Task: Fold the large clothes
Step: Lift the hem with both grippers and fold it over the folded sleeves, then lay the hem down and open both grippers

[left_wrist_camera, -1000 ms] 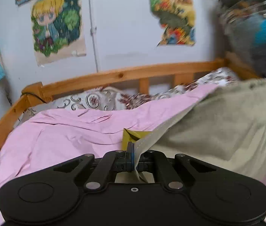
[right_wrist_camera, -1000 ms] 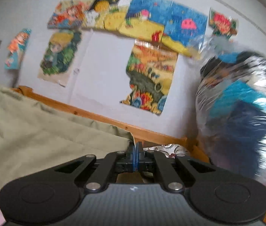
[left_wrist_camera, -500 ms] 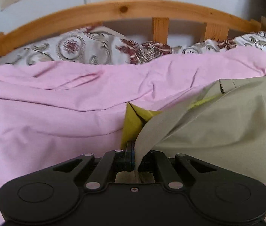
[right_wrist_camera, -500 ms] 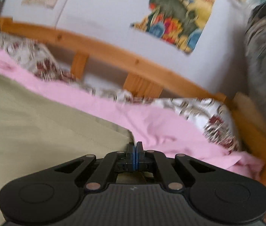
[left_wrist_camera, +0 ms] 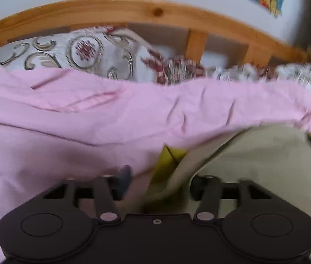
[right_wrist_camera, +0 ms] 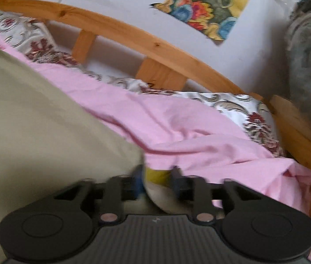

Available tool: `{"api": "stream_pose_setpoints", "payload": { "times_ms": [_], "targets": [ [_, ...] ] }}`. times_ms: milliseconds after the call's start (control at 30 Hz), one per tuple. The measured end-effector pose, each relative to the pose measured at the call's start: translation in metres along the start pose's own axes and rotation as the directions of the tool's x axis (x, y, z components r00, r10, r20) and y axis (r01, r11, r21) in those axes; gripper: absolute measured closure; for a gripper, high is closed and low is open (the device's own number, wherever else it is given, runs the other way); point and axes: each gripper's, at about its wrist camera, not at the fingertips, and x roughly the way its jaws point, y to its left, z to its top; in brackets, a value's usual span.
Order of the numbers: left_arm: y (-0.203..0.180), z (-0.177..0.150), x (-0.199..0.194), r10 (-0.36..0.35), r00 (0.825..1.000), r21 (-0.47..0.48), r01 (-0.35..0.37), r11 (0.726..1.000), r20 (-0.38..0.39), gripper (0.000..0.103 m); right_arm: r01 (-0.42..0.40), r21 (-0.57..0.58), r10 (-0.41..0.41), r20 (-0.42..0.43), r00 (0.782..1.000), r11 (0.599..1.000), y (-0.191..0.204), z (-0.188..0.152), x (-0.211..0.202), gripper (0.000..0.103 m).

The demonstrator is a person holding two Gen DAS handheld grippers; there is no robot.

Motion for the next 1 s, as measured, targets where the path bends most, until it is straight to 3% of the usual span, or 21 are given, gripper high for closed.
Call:
{"api": "stream_pose_setpoints", "payload": {
  "times_ms": [67,167,233,300,367,433,533,600,767,900,1000],
  "targets": [
    [0.008,0.005,-0.01,-0.004,1.0,-0.034,0.005,0.999,0.024,0.025,0.004,-0.002,-0.004,-0.001,1.0,1.0,-0.017,0.006,0.0,0.035],
    [0.004,0.011,-0.026,0.029,0.994,-0.049,-0.024,0.999,0.103,0.013,0.032,-0.016,-0.032,0.011,0.999,0.999,-0.044,0.019,-0.003,0.026],
    [-0.006,0.013,-0.036,0.071,0.983,-0.05,-0.063,0.997,0.167,0.002,0.059,0.041,-0.06,0.02,0.998,0.997,-0.067,0.03,-0.008,0.017],
    [-0.023,0.011,-0.047,0.123,0.965,-0.044,-0.116,0.992,0.23,0.001,0.086,0.121,-0.089,0.015,0.996,0.989,-0.088,0.042,-0.02,0.016],
    [-0.043,0.006,-0.052,0.173,0.955,-0.041,-0.168,0.985,0.24,0.001,0.058,0.202,-0.063,0.019,0.998,0.978,-0.093,0.052,-0.04,0.01],
    [-0.069,-0.005,-0.055,0.195,0.956,-0.039,-0.192,0.981,0.218,0.001,0.006,0.273,-0.013,0.024,1.0,0.962,-0.081,0.059,-0.067,0.001],
    [-0.105,-0.035,-0.054,0.145,0.966,-0.053,-0.137,0.989,0.213,0.001,-0.113,0.37,0.089,0.083,0.993,0.922,-0.039,0.056,-0.111,0.0],
    [-0.126,-0.053,-0.046,0.148,0.962,-0.056,-0.139,0.989,0.23,0.001,-0.134,0.367,0.096,0.12,0.988,0.92,-0.002,0.047,-0.126,0.0],
    [-0.153,-0.074,-0.006,0.306,0.922,-0.102,-0.29,0.952,0.238,0.001,-0.029,0.257,-0.007,0.137,0.991,0.966,0.065,0.033,-0.107,0.0],
    [-0.145,-0.073,0.014,0.391,0.867,-0.165,-0.356,0.92,0.309,0.001,0.072,0.173,-0.102,0.17,0.98,0.982,0.082,0.036,-0.079,0.0],
    [-0.139,-0.072,0.033,0.408,0.858,-0.192,-0.364,0.912,0.312,0.001,0.097,0.104,-0.113,0.163,0.98,0.99,0.093,0.03,-0.049,0.0]
  ]
}}
